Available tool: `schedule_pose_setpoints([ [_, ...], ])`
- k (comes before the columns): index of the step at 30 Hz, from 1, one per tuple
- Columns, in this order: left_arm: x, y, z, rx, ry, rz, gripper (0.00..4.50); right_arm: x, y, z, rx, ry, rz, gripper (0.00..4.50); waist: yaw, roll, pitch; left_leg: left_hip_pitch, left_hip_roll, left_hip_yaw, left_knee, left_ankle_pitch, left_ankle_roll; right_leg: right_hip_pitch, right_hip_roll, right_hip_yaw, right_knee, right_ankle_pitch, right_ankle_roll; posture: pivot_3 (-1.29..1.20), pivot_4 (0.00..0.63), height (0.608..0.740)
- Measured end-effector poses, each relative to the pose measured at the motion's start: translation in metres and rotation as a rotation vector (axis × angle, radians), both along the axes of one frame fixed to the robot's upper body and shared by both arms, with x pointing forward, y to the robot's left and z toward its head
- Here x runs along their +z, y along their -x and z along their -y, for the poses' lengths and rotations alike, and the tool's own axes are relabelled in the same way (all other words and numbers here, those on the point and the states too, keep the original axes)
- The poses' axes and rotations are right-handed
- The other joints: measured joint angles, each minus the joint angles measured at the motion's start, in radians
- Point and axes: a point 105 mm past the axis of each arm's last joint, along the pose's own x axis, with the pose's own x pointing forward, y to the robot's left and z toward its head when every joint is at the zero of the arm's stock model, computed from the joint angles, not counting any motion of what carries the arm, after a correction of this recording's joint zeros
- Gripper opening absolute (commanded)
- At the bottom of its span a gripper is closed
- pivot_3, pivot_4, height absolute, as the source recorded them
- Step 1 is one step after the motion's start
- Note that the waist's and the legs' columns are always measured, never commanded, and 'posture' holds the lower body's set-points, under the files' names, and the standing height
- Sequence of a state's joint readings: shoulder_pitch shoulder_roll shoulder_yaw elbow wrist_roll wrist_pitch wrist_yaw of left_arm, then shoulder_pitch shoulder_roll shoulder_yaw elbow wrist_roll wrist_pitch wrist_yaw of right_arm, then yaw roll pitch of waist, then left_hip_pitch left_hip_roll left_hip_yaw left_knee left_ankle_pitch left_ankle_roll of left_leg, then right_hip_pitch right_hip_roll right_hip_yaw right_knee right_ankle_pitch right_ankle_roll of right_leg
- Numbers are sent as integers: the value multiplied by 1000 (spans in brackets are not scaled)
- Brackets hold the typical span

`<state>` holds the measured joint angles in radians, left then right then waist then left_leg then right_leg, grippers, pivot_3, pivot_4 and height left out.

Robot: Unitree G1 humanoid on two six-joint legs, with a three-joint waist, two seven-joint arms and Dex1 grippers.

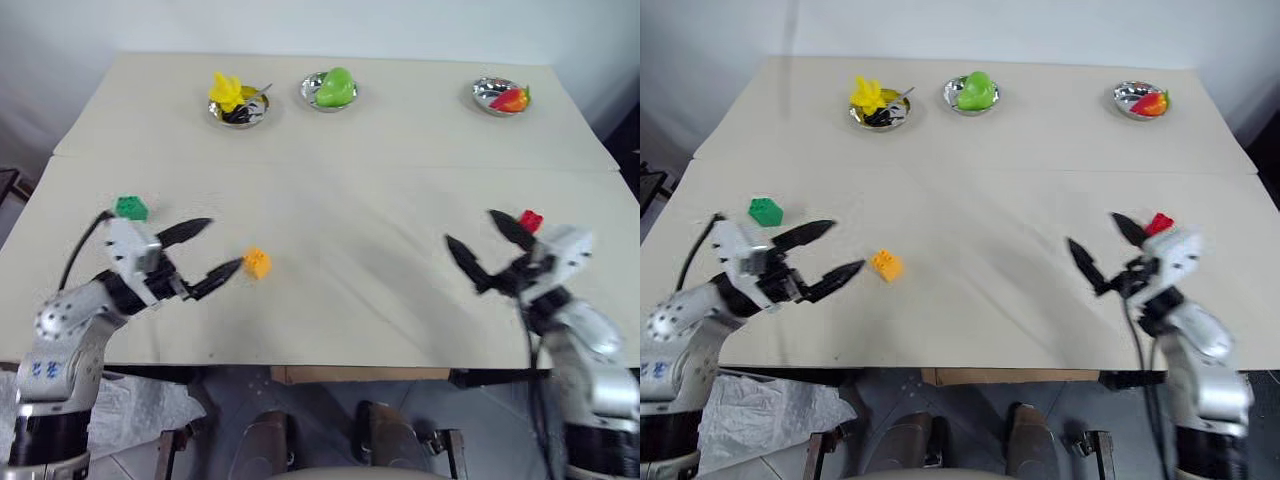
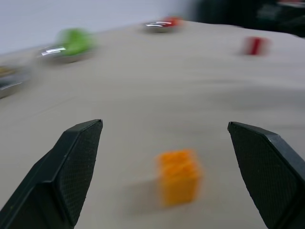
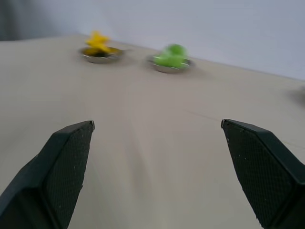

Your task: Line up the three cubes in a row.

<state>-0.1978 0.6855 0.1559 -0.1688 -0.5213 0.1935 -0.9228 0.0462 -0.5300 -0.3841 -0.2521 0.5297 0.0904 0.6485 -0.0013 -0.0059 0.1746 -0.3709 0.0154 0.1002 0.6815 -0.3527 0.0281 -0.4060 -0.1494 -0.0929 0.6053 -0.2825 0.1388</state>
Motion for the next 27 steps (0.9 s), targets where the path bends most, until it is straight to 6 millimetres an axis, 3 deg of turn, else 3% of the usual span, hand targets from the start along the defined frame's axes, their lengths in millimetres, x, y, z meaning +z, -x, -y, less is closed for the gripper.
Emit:
schedule_pose_setpoints([
  [3, 2, -14, 17, -127, -44, 3, 4481, -22, 21, 24, -87, 26, -81, 4500, -4, 0, 0, 0, 0, 3, 0, 0, -1, 0, 4, -2, -2, 0, 0, 0, 150, 740],
  [6, 21, -25, 33, -214, -31, 55, 4481, -39, 39, 43, -172, 25, -145, 4500, -2, 0, 0, 0, 0, 4, 1, 0, -2, 0, 4, -2, -2, 0, 1, 0, 150, 740],
  [8, 34, -25, 45, -267, -15, 94, 4481, -42, 43, 51, -228, -5, -149, 4500, -5, 0, 0, 1, 0, 5, 1, 0, -1, 0, 4, 0, -2, 1, 2, 0, 150, 740],
  [11, 31, -23, 52, -310, -22, 85, 4481, -38, 37, 51, -259, -38, -150, 4500, -12, 0, 0, 1, 1, 6, 1, 0, -2, -1, 4, 1, -2, 1, 2, 0, 150, 740],
  [16, 15, -24, 58, -323, -28, 43, 4481, -9, -8, 42, -256, -4, -142, 4500, -17, 0, 0, 0, 2, 5, 3, 1, 0, -1, 3, 1, 0, 1, 2, 0, 150, 740],
  [18, 12, -24, 59, -321, -26, 27, 4481, 11, -35, 48, -277, 23, -137, 4500, -16, 0, 0, 0, 2, 5, 3, 1, 0, -1, 2, 1, 0, 1, 2, 0, 150, 740],
  [19, 12, -24, 59, -320, -24, 28, 4481, 14, -39, 52, -294, 33, -141, 4500, -14, 0, 0, 0, 1, 5, 3, 1, 0, -2, 2, 1, 0, 1, 2, 0, 150, 740],
  [24, 6, -24, 57, -295, -39, 16, 4481, 4, -88, 74, -451, 16, -290, 4500, -2, 1, 1, -3, 0, 4, 3, 1, 1, -3, 1, 0, -1, 1, 2, 0, 150, 740],
  [27, 4, -23, 56, -282, -40, 16, 4481, 9, -107, 69, -526, -85, -308, 4500, -4, 1, 1, -3, 0, 4, 3, 2, 1, -3, 1, -2, -1, 1, 2, 0, 150, 740],
])
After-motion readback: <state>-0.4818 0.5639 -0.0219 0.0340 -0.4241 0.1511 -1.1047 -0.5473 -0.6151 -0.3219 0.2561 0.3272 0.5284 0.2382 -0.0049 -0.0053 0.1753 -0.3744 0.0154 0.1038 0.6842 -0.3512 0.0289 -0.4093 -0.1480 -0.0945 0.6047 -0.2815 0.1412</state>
